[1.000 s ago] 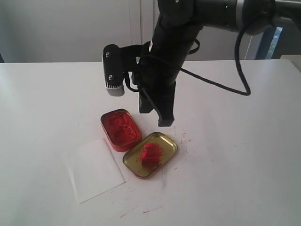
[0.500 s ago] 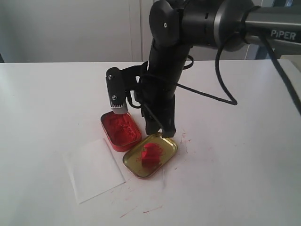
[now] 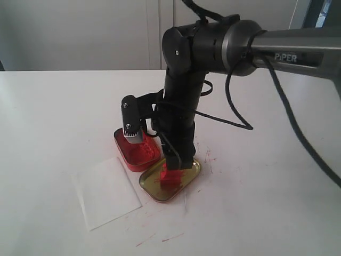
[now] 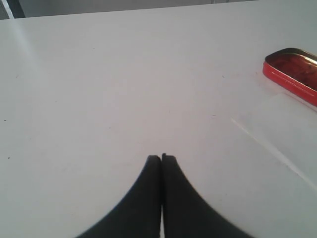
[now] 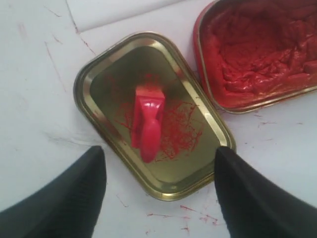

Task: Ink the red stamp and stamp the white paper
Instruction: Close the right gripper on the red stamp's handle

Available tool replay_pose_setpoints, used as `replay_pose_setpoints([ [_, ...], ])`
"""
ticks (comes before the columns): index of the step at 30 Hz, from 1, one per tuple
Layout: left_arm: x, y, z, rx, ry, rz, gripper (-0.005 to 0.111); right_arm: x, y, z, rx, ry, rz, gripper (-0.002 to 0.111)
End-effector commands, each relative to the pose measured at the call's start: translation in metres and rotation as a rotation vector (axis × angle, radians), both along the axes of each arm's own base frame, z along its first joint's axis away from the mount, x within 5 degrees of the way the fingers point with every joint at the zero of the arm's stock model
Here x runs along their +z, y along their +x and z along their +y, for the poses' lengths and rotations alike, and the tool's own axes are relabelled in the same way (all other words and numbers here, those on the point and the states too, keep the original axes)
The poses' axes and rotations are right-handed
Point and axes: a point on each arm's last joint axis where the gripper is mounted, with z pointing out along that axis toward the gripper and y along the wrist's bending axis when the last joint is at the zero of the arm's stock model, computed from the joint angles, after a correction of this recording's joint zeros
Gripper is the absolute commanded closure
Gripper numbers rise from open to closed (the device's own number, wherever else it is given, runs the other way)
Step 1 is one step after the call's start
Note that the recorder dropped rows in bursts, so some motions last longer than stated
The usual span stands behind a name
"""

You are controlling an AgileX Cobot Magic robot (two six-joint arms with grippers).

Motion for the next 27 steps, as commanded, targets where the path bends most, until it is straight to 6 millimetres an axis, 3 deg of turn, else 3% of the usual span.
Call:
replay_pose_setpoints([
  [1,0.001,0.000,0.000,0.005,-0.008,0.002,0.107,-0.012,0.000,0.001,-0.009,-0.015,0.027,0.048],
  [18,0.001,0.000,0.000,0.005,-0.008,0.002,0.107,-0.040,0.004,0.004,-0.062,-0.049,0.088,0.048],
  [27,0.001,0.000,0.000,0.005,-0.008,0.002,0.107,-0.050,0.007,0.007,-0.210,-0.038,0.098,0.048],
])
